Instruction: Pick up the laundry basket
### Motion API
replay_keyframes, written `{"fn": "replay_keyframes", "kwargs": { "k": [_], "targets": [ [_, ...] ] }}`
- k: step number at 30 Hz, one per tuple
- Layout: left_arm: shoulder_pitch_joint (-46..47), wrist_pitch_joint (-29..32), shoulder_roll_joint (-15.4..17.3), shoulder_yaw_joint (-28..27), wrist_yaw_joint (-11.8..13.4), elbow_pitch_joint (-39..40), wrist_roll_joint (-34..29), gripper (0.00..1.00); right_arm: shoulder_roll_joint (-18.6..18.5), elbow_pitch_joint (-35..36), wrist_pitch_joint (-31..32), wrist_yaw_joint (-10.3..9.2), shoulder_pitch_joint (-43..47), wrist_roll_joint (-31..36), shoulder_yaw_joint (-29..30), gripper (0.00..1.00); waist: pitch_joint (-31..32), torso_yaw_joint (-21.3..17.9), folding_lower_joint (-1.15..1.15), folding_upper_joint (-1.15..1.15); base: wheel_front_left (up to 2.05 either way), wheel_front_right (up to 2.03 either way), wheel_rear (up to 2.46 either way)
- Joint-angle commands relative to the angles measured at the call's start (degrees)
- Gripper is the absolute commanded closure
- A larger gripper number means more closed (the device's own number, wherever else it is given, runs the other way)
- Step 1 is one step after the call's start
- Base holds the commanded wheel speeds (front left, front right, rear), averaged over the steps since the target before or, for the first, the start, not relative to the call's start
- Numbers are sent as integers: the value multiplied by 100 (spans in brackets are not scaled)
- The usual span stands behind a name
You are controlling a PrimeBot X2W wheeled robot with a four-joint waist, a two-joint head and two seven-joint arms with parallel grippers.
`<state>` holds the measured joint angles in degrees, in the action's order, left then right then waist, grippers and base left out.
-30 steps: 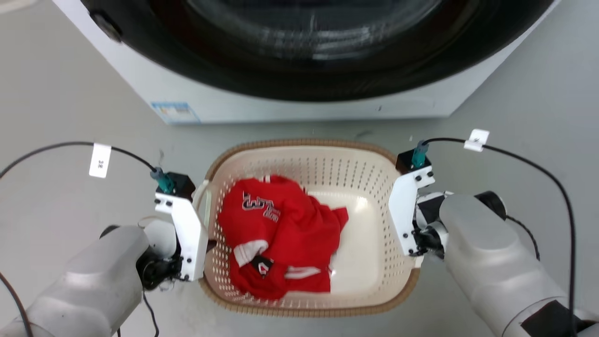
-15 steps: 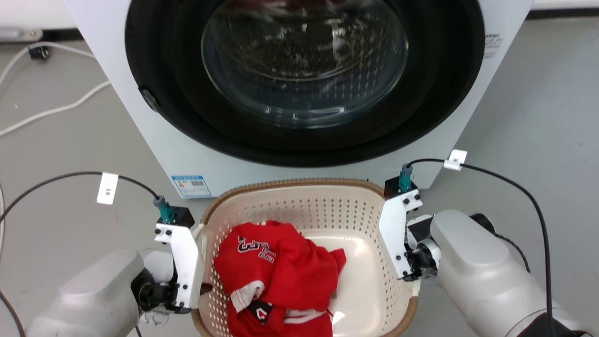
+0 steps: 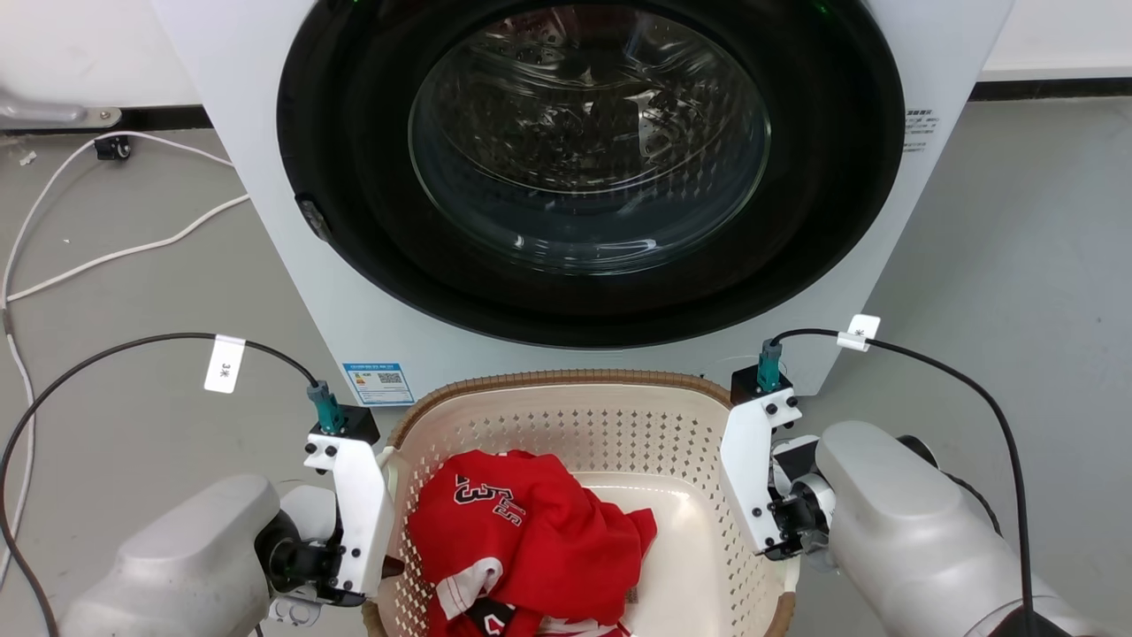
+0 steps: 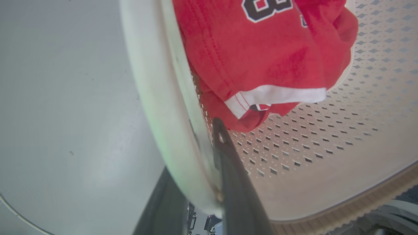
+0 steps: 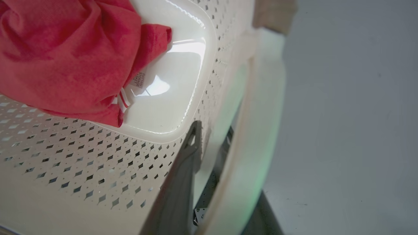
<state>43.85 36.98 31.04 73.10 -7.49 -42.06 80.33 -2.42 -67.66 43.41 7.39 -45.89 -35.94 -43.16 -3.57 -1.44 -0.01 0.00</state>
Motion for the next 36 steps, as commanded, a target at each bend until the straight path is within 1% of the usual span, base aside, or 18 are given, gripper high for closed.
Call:
{"fn": "replay_keyframes", "kwargs": {
  "k": [1,5,36],
  "targets": [
    [95,42,108,2,5,-39,-62,100,-83,-50,30,18,45,10,-58,100,0,5,1,0,0,0,0],
    [73,205,179,8,6,-40,-53,100,-89,-32,21,18,6,-59,-121,100,-4,0,1,0,0,0,0],
    [124,134,110,7,5,-105,11,100,-88,-143,-51,18,-157,-501,-493,100,-17,29,1,0,0,0,0]
  ]
}}
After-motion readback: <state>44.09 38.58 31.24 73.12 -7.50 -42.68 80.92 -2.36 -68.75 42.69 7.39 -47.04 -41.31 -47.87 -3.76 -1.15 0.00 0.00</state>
